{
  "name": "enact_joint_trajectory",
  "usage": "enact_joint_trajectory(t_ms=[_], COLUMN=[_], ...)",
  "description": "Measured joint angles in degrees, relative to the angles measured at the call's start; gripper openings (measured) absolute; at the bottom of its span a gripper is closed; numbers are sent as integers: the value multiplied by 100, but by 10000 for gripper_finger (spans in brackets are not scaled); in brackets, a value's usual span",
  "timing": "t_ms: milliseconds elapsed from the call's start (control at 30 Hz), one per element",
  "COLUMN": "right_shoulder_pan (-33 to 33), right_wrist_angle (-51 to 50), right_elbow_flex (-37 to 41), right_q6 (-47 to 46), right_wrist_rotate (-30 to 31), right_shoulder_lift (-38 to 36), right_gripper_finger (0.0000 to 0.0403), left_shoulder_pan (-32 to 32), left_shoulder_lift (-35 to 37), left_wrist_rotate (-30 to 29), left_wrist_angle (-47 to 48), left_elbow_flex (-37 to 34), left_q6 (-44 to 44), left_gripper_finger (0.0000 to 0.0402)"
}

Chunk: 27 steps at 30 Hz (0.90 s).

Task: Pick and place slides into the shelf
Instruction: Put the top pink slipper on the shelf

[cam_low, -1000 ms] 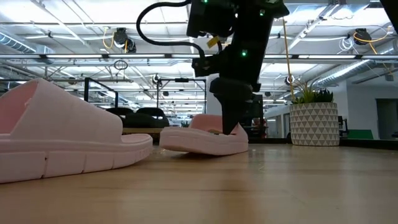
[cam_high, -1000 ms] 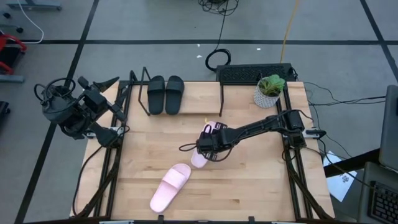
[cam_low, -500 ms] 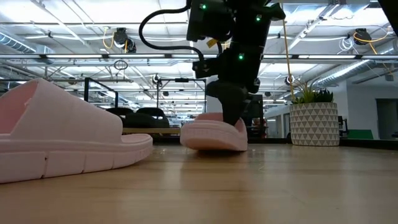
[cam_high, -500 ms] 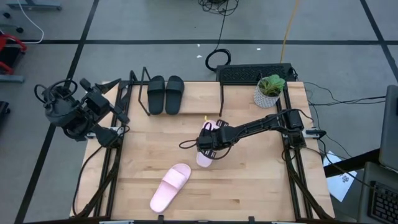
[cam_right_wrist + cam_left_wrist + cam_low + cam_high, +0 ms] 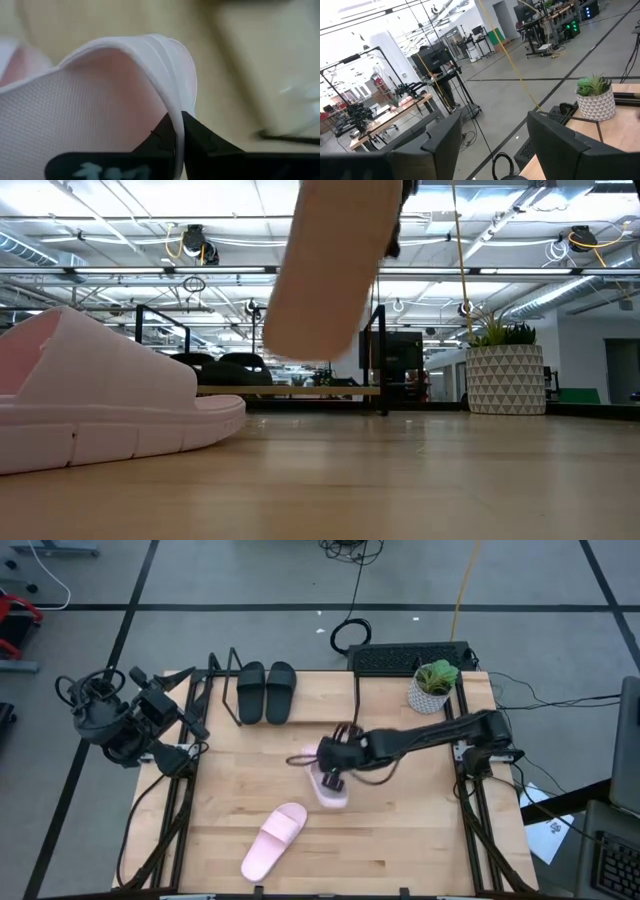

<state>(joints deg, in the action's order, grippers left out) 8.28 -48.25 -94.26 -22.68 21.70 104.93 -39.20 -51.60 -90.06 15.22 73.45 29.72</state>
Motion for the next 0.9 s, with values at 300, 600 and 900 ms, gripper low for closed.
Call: enact_joint_trajectory(t_ms=[300, 600, 900], right_shoulder_pan=[-879, -2096, -2689], right_wrist_angle=[209, 921, 1312], right_elbow_flex=[-87, -76, -74], right_q6=[922, 2226, 2808], right_wrist_rotate=[1599, 1567, 1585], right_shoulder_lift=[-792, -38, 724], right_gripper_finger=[1, 1, 0], left_shoulder_pan=[0, 0, 0], left_shoulder_lift=[-66, -154, -179], left_wrist_rotate=[15, 15, 13], left_wrist_angle=[2, 0, 0], left_elbow_flex=[0, 0, 0], left_q6=[-23, -23, -1], left_gripper_finger=[228, 228, 228])
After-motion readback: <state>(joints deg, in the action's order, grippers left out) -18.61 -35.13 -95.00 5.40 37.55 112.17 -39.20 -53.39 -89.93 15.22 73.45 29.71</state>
